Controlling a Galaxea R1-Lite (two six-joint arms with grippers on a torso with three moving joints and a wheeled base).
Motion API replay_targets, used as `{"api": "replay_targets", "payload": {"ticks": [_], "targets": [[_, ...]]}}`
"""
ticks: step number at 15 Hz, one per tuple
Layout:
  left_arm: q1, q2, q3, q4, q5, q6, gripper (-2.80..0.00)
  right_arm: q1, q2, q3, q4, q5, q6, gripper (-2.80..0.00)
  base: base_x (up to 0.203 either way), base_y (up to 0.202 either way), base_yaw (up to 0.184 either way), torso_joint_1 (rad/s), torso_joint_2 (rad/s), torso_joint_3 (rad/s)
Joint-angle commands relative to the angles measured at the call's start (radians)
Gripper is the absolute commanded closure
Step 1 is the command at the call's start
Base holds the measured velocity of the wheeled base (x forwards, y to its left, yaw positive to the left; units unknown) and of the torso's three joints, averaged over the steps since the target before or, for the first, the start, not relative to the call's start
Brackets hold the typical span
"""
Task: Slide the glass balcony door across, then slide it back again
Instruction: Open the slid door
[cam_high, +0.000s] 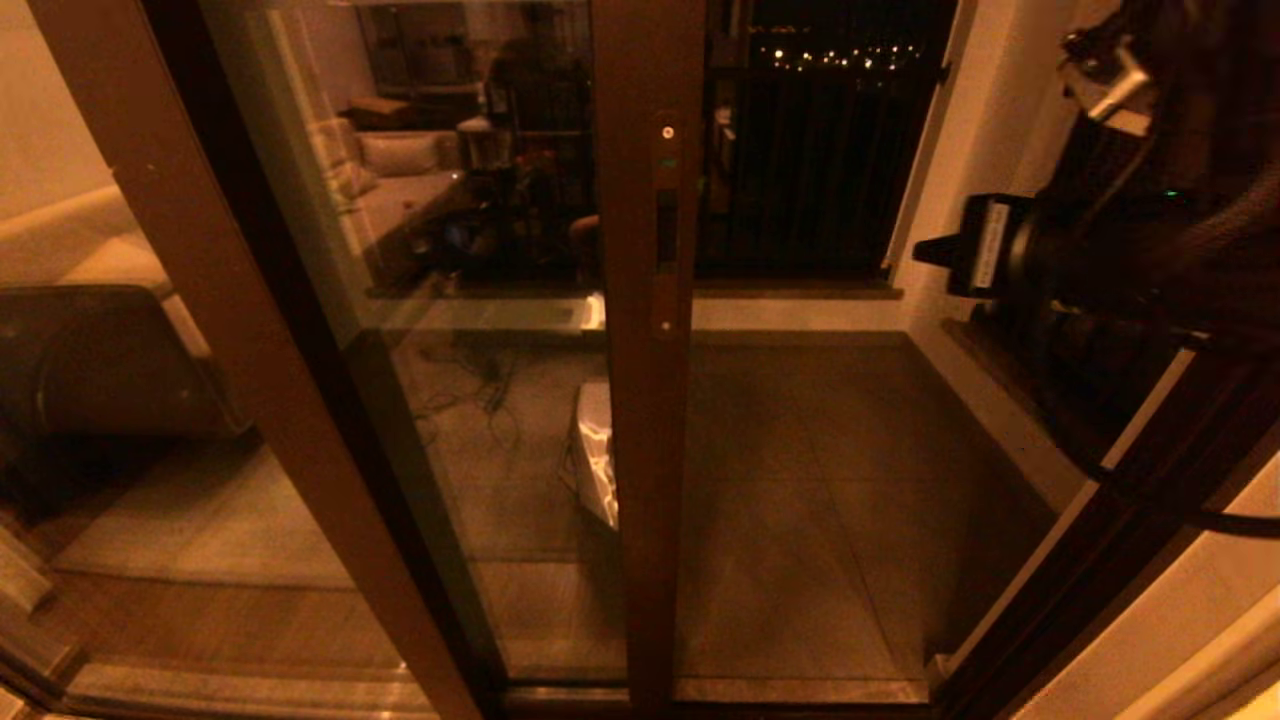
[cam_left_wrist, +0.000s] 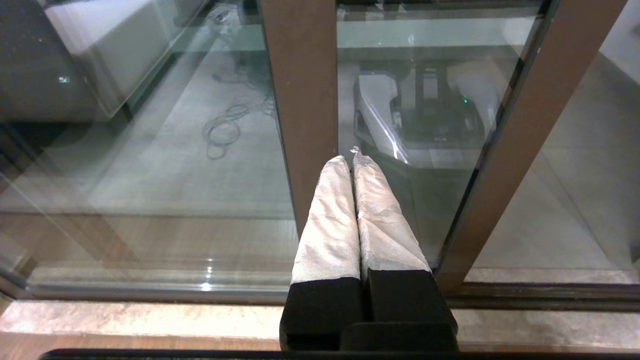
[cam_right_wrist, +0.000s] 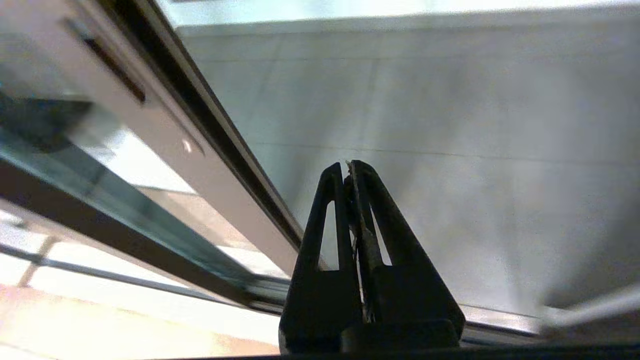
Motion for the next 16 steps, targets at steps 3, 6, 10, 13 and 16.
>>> {"api": "replay_targets", "payload": {"ticks": [3, 6, 10, 13, 16], "targets": [[0.000, 0.000, 0.000, 0.000, 0.000, 0.000, 0.00, -0.014, -0.448, 0.252, 0.051, -0.103, -0.079, 0.00, 0.000, 0.000, 0.000, 0.000, 0.00, 0.000], [0.000, 0.000, 0.000, 0.000, 0.000, 0.000, 0.00, -0.059, -0.751, 0.393, 0.106, -0.205, -0.252, 0.00, 0.000, 0.000, 0.000, 0.000, 0.00, 0.000], [0.000, 0.000, 0.000, 0.000, 0.000, 0.000, 0.00, -0.295, -0.965, 0.400, 0.255, -0.243, -0.405, 0.00, 0.000, 0.000, 0.000, 0.000, 0.00, 0.000], [0.000, 0.000, 0.000, 0.000, 0.000, 0.000, 0.00, -0.424, -1.128, 0.396, 0.377, -0.231, -0.481, 0.00, 0.000, 0.000, 0.000, 0.000, 0.00, 0.000], [-0.001, 0.000, 0.000, 0.000, 0.000, 0.000, 0.00, -0.493, -1.278, 0.421, 0.425, -0.097, -0.496, 0.00, 0.000, 0.000, 0.000, 0.000, 0.00, 0.000]]}}
